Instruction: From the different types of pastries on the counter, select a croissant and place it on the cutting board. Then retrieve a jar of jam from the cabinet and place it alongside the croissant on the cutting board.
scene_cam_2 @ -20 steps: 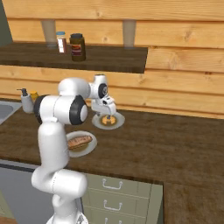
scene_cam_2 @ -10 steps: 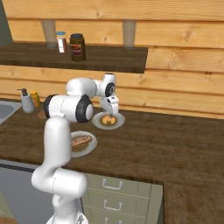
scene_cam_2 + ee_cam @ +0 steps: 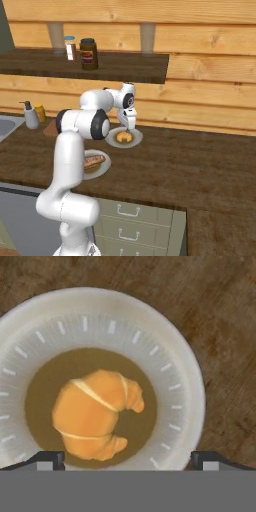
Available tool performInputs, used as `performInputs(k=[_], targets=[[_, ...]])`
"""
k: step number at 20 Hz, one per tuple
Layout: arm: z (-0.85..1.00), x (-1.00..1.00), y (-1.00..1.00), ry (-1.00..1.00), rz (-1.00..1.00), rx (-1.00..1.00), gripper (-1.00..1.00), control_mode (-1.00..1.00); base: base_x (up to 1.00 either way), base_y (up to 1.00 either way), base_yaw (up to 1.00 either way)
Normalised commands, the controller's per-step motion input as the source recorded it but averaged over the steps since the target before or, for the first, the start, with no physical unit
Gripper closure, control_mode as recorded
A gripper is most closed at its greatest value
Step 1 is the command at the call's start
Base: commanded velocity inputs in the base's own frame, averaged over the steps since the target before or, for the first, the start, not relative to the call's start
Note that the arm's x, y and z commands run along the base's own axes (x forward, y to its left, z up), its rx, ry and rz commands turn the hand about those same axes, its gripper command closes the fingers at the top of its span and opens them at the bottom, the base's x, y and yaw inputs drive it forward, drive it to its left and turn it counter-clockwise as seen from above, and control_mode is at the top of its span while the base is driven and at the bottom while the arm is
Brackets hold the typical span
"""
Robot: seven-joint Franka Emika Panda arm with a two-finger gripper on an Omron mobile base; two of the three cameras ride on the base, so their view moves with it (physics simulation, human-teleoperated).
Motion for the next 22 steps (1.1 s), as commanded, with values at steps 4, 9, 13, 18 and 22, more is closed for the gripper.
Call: performInputs(k=[4,9,13,18,22], targets=[[-0.09,0.19,0.05,0.0,-0.1,0.0,-1.0,-1.0,0.0,0.0,0.0],[-0.08,0.24,0.02,0.0,-0.07,0.0,-1.0,-1.0,0.0,0.0,0.0],[-0.09,0.14,0.0,0.0,-0.05,0.0,-1.0,-1.0,0.0,0.0,0.0],[-0.2,-0.01,0.0,0.0,-0.01,0.0,-1.0,-1.0,0.0,0.0,0.0],[-0.32,0.0,0.01,0.0,-0.06,0.0,-1.0,-1.0,0.0,0.0,0.0]])
